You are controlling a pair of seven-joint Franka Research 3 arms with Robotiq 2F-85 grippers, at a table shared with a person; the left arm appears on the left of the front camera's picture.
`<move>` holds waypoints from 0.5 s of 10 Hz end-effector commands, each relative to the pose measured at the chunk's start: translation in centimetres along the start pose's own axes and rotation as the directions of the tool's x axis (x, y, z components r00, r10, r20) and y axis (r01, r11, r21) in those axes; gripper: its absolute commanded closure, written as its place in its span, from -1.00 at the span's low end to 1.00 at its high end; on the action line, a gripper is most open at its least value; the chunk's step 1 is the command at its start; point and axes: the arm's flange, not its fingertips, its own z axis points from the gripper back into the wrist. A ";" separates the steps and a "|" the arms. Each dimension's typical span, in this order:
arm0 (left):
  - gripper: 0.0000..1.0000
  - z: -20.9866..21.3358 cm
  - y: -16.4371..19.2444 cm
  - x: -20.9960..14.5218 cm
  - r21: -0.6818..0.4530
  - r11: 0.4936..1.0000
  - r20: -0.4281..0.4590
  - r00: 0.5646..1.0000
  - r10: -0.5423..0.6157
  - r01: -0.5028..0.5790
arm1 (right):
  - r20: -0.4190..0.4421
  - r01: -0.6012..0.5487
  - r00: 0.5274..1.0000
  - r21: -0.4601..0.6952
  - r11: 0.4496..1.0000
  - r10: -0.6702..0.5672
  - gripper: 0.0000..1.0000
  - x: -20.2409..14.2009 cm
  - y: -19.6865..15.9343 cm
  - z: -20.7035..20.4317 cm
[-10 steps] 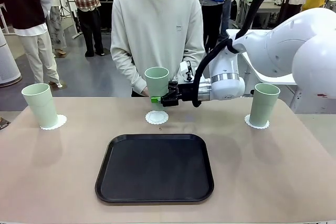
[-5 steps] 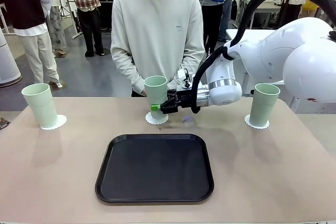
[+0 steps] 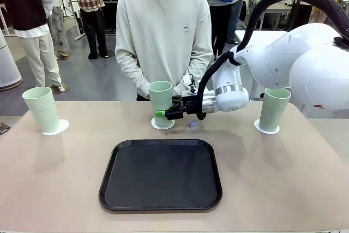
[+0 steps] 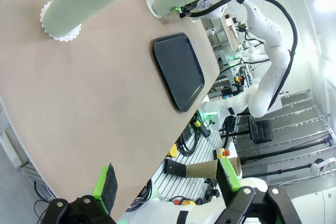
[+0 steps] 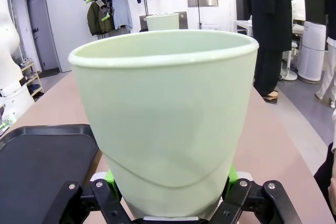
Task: Place coasters on the table and set cups on them.
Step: Take one Reusable plastic cup from the Flat Tray and place it on a coaster set by the human.
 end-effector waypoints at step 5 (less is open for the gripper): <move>-1.00 0.1 -0.2 -0.1 0.002 1.000 0.002 1.000 -0.005 0.005 | 0.017 0.004 1.000 0.059 0.998 -0.005 -0.64 -0.3 -1.6 -0.4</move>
